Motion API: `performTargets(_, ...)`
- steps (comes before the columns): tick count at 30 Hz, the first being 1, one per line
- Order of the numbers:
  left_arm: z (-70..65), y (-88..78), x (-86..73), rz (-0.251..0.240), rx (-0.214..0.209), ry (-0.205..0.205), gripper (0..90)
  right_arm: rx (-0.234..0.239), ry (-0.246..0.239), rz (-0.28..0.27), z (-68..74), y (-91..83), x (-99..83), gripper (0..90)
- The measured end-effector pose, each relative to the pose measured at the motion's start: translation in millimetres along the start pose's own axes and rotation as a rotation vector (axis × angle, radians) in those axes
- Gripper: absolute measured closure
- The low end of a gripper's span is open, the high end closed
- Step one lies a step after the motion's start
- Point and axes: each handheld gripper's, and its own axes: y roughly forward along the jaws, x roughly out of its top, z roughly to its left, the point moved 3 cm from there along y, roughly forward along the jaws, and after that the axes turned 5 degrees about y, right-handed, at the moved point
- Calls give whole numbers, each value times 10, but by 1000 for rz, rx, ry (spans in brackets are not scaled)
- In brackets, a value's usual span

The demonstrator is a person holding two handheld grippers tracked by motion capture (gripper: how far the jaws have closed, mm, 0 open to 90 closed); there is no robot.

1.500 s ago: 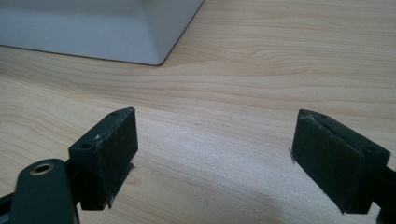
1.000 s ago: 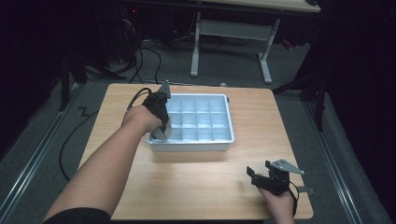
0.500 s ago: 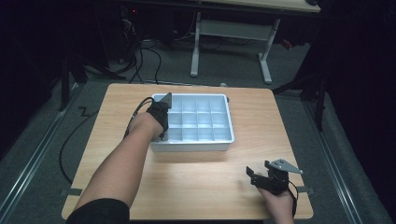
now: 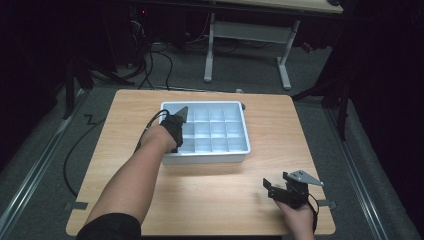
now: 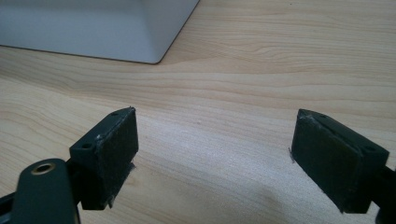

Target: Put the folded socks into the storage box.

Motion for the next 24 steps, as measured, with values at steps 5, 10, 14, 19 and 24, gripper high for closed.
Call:
performTargets(5, 9, -237, 96, -85, -72, -36, 638, 7, 2, 0, 32, -1, 1, 149)
performTargets(10, 10, -31, 86, -88, -9, -22, 747, 5, -5, 7, 45, 6, -5, 150)
performTargets(14, -52, 172, 22, -67, 42, 33, 803, 2, -2, 8, 33, 11, -5, 151)
performTargets(19, -43, 182, 29, -58, 37, 24, 812, 4, -1, 9, 22, 19, -2, 152)
performTargets(24, -31, 113, 37, -61, 26, 4, 728, 6, 2, 6, 21, 16, 2, 153)
